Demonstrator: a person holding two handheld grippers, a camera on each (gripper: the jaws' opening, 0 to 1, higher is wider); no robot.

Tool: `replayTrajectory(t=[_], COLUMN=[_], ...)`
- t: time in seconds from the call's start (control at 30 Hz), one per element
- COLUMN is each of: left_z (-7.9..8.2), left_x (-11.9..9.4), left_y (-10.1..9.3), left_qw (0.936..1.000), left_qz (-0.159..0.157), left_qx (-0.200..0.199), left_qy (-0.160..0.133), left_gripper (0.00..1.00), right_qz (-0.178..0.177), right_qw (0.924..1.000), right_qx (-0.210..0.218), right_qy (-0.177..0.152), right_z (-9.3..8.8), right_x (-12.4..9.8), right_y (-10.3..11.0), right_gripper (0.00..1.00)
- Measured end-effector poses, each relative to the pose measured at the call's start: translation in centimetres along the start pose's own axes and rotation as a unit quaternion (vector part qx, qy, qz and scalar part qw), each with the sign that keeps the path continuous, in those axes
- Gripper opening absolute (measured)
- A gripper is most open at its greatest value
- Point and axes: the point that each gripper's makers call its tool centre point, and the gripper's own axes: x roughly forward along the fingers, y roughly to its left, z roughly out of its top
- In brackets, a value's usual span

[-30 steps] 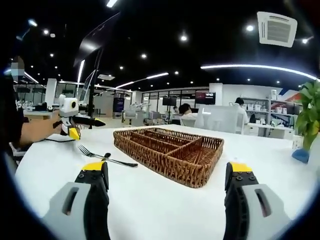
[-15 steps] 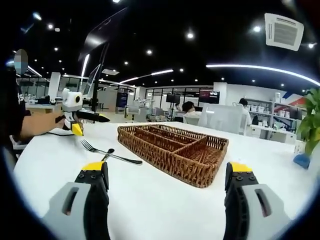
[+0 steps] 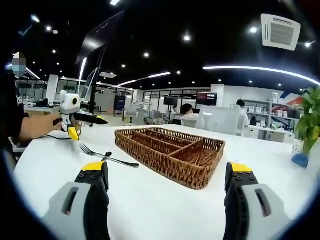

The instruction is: Arrange the knives, forks, and spoons in their matching storage slots by inserting each utensil handle-first until every utensil is classified and aligned in the correct compartment

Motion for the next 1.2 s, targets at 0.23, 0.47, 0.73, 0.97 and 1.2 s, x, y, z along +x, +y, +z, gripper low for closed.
replayTrajectory(t=[0.23, 0.47, 0.73, 0.97, 1.2], left_z=[-1.7, -2.7, -2.2, -2.1, -1.3], left_x=[1.1, 1.2, -0.8, -0.2, 1.4], left_y=[-0.8, -1.2, 0.0, -0.2, -3.4], left_qw=[0.9996, 0.9991, 0.9996, 0.9996, 0.9963], left_qz=[0.003, -0.005, -0.004, -0.003, -0.071], left_qx=[-0.003, 0.003, -0.008, -0.004, 0.04], left_qy=[0.027, 0.043, 0.027, 0.028, 0.03], left_gripper=[0.94, 1.0, 1.0, 1.0, 1.0], right_qz=[0.006, 0.021, 0.062, 0.073, 0.071], right_qw=[1.0, 0.9997, 0.9978, 0.997, 0.9969], right_qx=[-0.004, -0.009, -0.02, -0.02, -0.024], right_qy=[0.004, 0.003, 0.008, 0.015, 0.021], right_z=[-0.2, -0.1, -0.1, -0.3, -0.8], right_x=[0.2, 0.2, 0.8, 1.1, 1.2], right_y=[0.5, 1.2, 3.4, 4.5, 4.1], right_gripper=[1.0, 1.0, 1.0, 1.0, 1.0])
